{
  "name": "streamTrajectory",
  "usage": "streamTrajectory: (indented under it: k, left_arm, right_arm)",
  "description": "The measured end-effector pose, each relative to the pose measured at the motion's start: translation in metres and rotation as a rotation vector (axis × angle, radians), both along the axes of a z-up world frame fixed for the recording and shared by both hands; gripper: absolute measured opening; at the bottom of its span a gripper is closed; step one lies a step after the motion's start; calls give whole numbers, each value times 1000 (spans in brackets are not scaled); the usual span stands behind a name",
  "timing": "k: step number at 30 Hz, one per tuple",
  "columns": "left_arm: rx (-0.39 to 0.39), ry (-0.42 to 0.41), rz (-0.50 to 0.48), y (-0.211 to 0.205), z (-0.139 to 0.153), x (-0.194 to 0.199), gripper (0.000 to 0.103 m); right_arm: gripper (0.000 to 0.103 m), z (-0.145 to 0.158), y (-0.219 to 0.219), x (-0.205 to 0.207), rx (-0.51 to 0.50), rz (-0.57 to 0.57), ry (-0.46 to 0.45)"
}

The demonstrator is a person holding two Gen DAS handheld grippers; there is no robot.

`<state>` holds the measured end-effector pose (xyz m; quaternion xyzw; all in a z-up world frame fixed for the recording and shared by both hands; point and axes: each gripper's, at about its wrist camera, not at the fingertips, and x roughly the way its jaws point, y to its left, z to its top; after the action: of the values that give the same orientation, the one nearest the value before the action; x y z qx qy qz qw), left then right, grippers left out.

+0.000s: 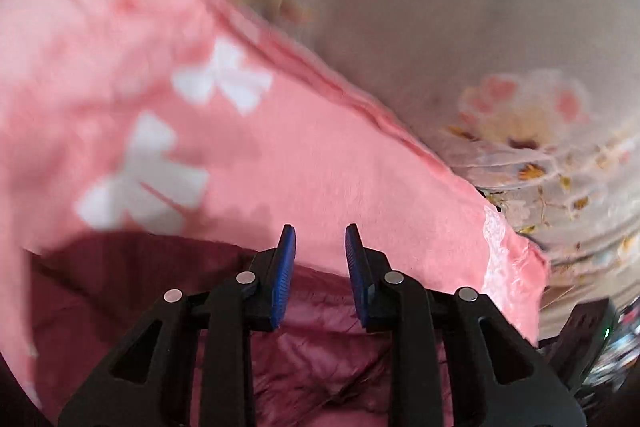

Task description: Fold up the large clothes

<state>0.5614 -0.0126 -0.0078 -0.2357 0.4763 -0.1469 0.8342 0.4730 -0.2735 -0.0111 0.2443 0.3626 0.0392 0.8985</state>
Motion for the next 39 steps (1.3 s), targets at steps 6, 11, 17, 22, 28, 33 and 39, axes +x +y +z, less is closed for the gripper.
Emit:
streamTrajectory:
  k: [6, 11, 17, 22, 28, 33, 39]
  left_arm:
    - [-7, 98, -45, -7, -53, -16, 15]
    - [42, 104, -89, -3, -76, -45, 5]
    - [72, 39, -88, 0, -84, -53, 2]
    - [31, -20, -93, 2, -68, -66, 2]
    - [-46, -129, -37, 21, -19, -64, 2]
    - [19, -4, -37, 3, -58, -35, 2]
    - [29, -27, -40, 3, -88, -45, 0]
  right_arm:
    - [16, -26, 13, 4, -65, 57, 54]
    - [16, -47, 11, -8, -70, 68, 93]
    - [15, -61, 26, -15, -192, 111, 111]
    - [6, -79, 27, -10, -258, 126, 141]
    - [4, -85, 25, -7, -246, 124, 130]
    - [3, -85, 24, -7, -234, 125, 123]
    - [2, -86, 18, -10, -209, 124, 113]
